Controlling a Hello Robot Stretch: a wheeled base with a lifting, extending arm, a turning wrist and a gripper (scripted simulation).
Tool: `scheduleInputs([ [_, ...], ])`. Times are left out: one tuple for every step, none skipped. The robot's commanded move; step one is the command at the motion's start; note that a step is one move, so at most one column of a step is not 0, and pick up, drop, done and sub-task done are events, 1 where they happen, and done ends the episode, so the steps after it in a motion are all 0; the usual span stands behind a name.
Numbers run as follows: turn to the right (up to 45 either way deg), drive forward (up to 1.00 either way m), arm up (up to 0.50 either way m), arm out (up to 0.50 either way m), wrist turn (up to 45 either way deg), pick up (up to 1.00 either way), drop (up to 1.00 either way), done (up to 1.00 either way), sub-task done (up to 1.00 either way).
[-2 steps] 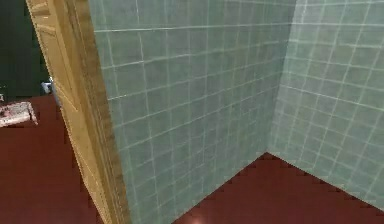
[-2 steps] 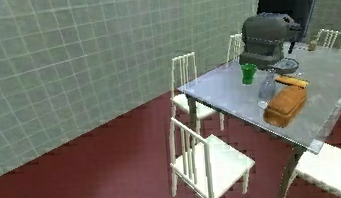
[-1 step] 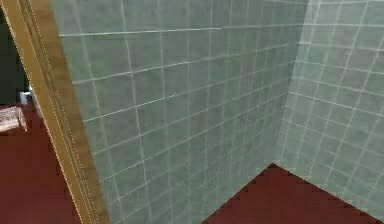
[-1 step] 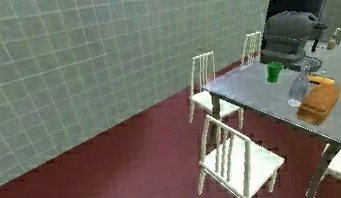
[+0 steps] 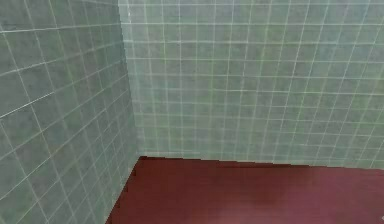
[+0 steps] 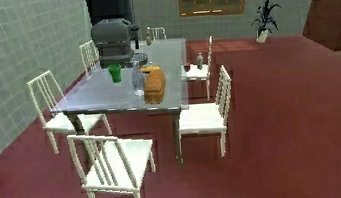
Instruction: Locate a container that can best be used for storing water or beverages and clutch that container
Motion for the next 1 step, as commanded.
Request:
scheduleInputs([
  [15.0,0.0,0.0,0.0,0.0,0.0,0.0,0.0,0.0],
])
